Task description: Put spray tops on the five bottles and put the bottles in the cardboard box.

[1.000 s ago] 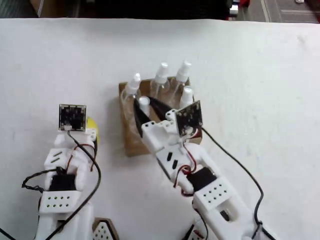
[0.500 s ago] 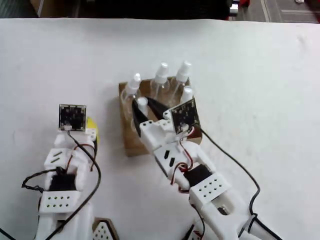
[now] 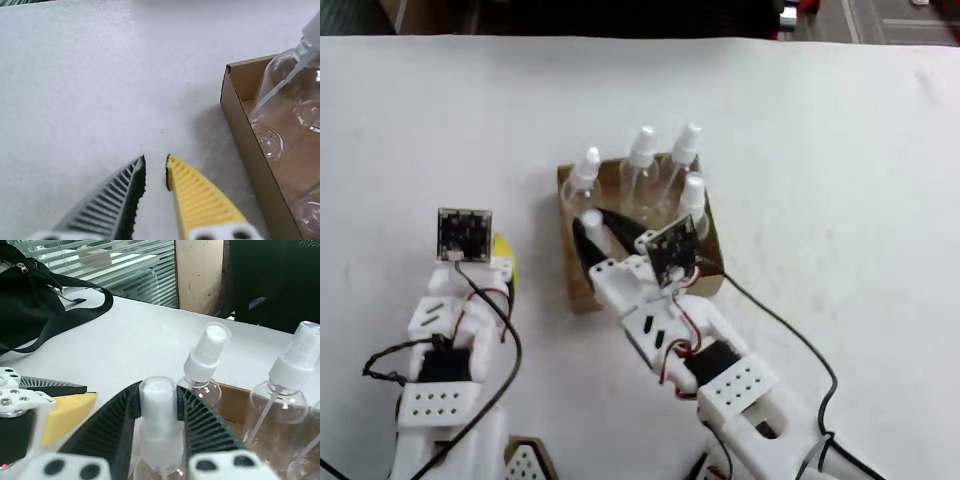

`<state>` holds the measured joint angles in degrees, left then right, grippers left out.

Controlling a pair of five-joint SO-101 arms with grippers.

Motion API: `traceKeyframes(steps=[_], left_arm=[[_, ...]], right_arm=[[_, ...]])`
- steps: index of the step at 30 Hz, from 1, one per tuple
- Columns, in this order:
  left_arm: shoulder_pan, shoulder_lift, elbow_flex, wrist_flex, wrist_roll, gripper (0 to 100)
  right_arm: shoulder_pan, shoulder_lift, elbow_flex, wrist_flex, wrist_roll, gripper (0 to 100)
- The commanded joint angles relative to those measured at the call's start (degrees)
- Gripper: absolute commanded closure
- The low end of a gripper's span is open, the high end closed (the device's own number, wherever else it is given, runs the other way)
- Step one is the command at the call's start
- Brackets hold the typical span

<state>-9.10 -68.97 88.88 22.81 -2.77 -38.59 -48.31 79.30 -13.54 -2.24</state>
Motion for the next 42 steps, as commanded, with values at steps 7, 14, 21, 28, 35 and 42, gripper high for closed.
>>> traceKeyframes(steps=[7, 14, 21, 28, 35, 42], left_arm=[[-0.13, -1.10, -1.93, -0.53, -0.70, 93], [-0.13, -1.10, -1.93, -0.53, -0.70, 93], [-0.13, -1.10, -1.93, -0.53, -0.70, 93], [-0.13, -1.10, -1.93, -0.53, -0.70, 93], [-0.13, -1.10, -1.85, -0.53, -0.70, 93], [-0.13, -1.10, -1.76, -0.53, -0.70, 93]], right_arm=[[-0.57, 0.66, 0.09, 0.04, 0.53, 76.9], [-0.57, -0.92, 0.09, 0.04, 0.53, 76.9], [-0.57, -10.15, 0.97, 6.64, 0.44, 76.9], [-0.48, -16.13, 0.97, 12.35, 0.44, 76.9], [0.04, -17.80, 0.00, 12.44, 0.44, 76.9], [9.36, -32.84, -9.93, 25.45, 0.44, 83.3]])
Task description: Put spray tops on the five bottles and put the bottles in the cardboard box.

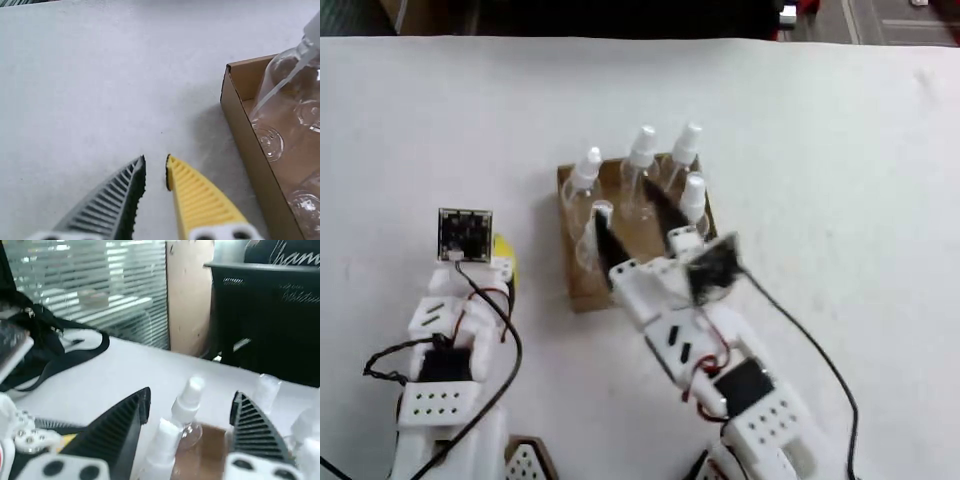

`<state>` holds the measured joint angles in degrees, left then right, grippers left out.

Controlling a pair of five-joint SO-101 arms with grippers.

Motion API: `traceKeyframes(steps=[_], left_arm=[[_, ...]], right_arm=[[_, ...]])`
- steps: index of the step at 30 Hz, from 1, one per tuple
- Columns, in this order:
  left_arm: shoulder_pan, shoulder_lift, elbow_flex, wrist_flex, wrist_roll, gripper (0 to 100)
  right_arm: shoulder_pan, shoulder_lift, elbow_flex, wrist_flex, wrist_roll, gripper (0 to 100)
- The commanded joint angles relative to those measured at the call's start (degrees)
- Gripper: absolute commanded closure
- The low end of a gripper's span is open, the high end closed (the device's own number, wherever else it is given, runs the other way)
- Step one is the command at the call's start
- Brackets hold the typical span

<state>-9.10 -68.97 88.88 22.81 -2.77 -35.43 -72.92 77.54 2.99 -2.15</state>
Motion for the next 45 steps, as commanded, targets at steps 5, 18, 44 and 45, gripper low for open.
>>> traceKeyframes(steps=[5, 18, 44, 45], left_arm=[[-0.48, -1.10, -4.40, 0.00, -0.53, 97], [-0.13, -1.10, -64.79, 40.44, -9.41, 98], [-0.48, -37.41, -70.95, 62.07, -9.58, 98], [-0.40, -35.74, -68.48, 61.98, -9.58, 98]], right_arm=[[18.86, -13.32, -16.44, 17.89, 0.35, 95.1], [25.27, -12.70, -53.63, 53.14, 0.79, 98.2], [25.36, -30.55, -81.49, 92.62, 0.35, 98.2], [25.63, -30.55, -80.35, 92.88, 0.35, 98.2]])
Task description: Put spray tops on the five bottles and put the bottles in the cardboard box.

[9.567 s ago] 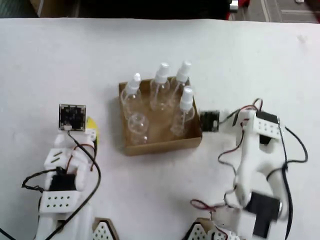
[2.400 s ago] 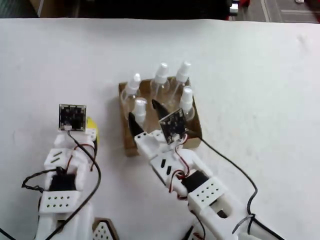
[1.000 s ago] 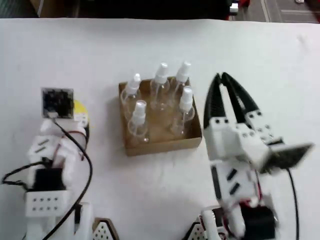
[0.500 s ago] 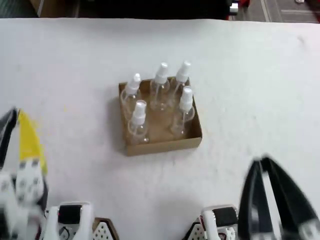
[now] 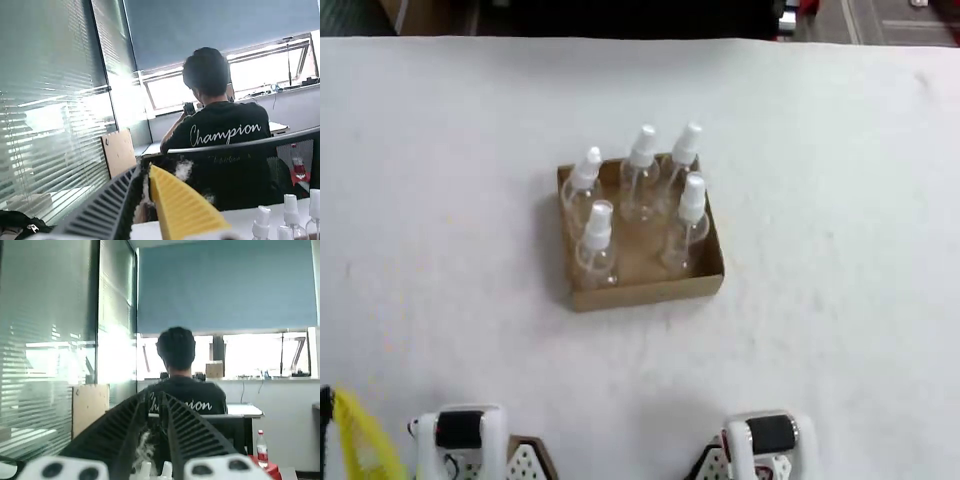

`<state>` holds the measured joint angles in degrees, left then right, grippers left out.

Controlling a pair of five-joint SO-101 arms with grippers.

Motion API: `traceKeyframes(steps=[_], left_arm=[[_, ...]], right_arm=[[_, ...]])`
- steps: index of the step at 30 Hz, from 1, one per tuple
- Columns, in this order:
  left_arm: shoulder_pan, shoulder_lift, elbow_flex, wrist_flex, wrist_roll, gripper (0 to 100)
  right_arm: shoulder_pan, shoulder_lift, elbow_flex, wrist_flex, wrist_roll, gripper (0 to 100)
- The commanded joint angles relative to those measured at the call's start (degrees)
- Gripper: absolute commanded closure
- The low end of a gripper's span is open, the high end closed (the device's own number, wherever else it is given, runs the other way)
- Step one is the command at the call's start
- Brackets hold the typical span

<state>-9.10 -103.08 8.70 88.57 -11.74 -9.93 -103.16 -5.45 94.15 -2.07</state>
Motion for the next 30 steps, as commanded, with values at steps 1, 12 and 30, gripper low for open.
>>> traceKeyframes(steps=[1, 12, 30], left_arm=[[-0.48, -0.31, 13.80, -3.69, -0.70, 98], [-0.48, -1.45, 52.04, -13.36, -0.70, 98], [-0.48, -1.63, 88.26, -27.78, -0.35, 98]], right_arm=[[0.13, -0.31, 3.69, 1.80, 0.26, 98.2], [-0.04, -0.22, 35.08, -3.21, 0.44, 98.1], [4.44, 0.13, 102.24, -51.91, 0.70, 98.1]])
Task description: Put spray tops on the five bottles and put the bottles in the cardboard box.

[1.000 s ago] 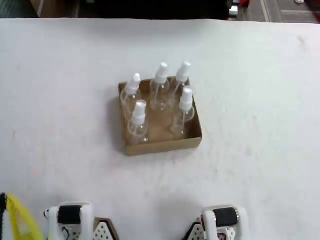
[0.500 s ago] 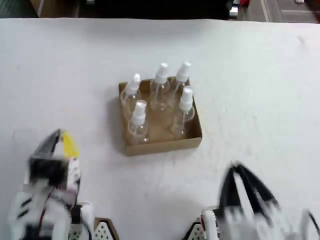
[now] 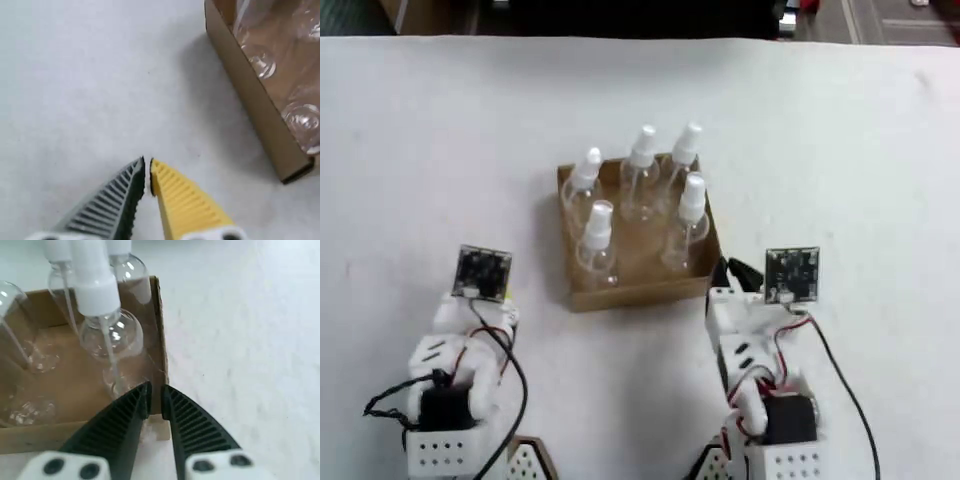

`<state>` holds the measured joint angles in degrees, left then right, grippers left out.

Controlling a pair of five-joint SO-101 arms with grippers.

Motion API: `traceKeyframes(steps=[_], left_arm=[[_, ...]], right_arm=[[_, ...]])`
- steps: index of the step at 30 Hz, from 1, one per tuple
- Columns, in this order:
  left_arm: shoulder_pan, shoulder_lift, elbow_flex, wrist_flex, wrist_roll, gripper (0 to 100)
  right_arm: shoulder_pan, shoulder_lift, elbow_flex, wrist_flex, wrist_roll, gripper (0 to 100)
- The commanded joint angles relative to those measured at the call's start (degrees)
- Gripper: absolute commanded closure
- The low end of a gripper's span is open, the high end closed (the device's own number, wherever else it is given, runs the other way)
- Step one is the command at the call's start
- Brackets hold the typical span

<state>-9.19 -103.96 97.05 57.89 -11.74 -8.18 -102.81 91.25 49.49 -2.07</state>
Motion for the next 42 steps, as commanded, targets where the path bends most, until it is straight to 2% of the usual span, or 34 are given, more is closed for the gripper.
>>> traceKeyframes(steps=[1, 7, 11, 42], left_arm=[[-0.40, -0.75, -0.09, 4.48, -0.26, 98], [-0.40, -0.75, -0.09, 16.26, -0.35, 98], [-0.40, -0.75, -0.09, 15.91, -0.26, 98], [-0.31, -0.75, -0.09, 15.91, -0.26, 98]], right_arm=[[3.47, 0.22, 5.54, -5.76, 0.70, 98.1], [4.53, 0.31, 5.71, 7.96, 0.70, 98.1], [4.97, 0.04, 5.63, 23.96, 0.53, 98.1], [4.79, -0.40, 5.63, 23.08, 0.70, 98.1]])
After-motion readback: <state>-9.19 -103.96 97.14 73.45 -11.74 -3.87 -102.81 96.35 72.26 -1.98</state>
